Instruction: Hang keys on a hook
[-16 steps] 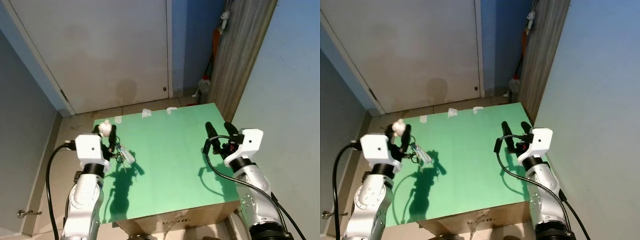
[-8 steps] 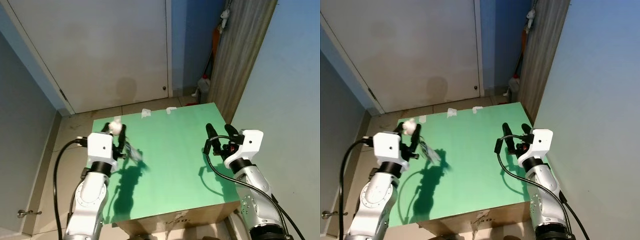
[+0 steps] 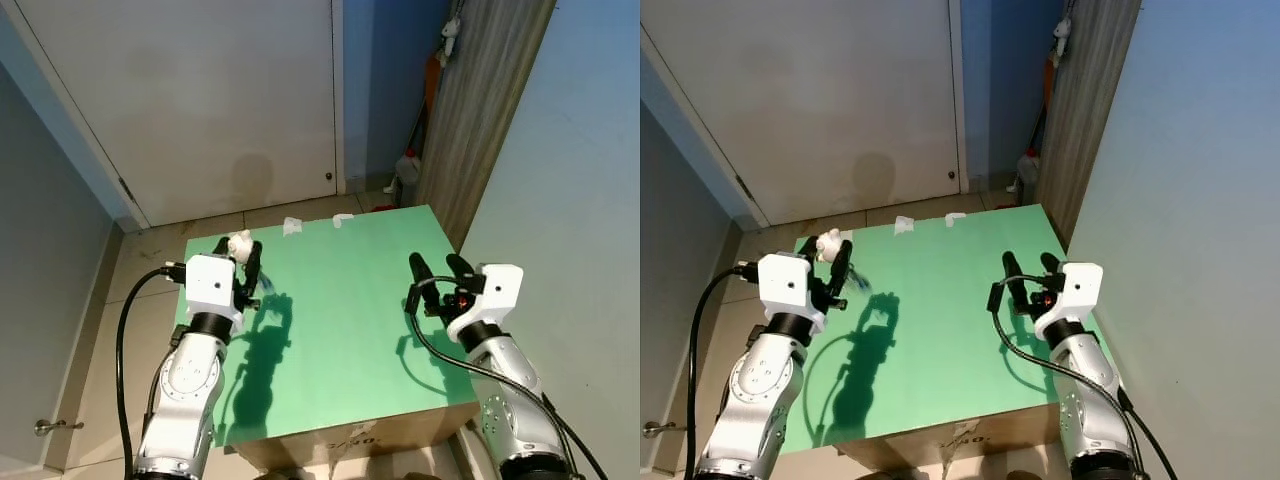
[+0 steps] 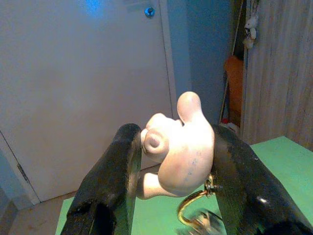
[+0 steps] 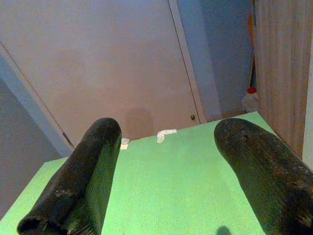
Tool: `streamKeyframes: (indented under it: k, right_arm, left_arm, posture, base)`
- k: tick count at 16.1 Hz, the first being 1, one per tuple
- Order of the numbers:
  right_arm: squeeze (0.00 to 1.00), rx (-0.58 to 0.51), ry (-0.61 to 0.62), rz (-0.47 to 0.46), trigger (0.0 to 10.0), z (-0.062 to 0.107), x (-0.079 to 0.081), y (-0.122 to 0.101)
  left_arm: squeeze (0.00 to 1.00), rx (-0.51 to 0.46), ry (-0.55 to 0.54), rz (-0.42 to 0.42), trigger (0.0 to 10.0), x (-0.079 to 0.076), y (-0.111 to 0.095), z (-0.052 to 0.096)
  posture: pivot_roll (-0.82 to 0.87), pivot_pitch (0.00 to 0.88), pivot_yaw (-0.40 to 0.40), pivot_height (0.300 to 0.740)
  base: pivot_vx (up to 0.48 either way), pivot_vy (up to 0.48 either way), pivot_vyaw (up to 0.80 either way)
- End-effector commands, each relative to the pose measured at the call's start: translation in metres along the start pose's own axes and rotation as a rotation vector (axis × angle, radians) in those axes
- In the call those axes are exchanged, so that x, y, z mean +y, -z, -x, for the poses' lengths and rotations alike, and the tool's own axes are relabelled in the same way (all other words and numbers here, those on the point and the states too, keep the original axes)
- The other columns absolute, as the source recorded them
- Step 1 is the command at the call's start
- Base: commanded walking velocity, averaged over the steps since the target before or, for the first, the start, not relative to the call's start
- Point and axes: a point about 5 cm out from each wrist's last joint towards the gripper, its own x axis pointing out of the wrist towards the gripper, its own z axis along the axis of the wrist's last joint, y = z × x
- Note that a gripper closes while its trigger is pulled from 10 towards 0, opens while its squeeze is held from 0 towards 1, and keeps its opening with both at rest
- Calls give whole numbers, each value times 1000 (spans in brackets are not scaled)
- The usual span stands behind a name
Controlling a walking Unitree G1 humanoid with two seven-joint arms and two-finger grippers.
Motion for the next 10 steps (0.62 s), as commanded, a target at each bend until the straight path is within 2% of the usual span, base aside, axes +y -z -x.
streamKeyframes:
  k: [1, 4, 8, 10]
  right_arm:
    - [0, 11, -9, -1, 10000, 0, 2, 2]
    - [0, 20, -6, 2, 10000, 2, -1, 4]
    - [0, 32, -2, 4, 10000, 2, -4, 7]
    - [0, 37, -1, 4, 10000, 3, -5, 8]
  left_arm:
    - [0, -24, -7, -2, 0, 2, -8, -3]
    - [0, -28, -4, -3, 0, 1, -8, -3]
    - [0, -34, -4, 9, 0, -1, -10, -5]
    - [0, -37, -2, 14, 0, -2, -11, -5]
  posture:
    - [-183, 0, 102, 740]
    - [-187, 0, 100, 740]
    - [-188, 0, 97, 740]
    - [-188, 0, 97, 740]
  base:
    - [0, 0, 0]
    - [0, 0, 0]
    - [0, -255, 0]
    - [0, 0, 0]
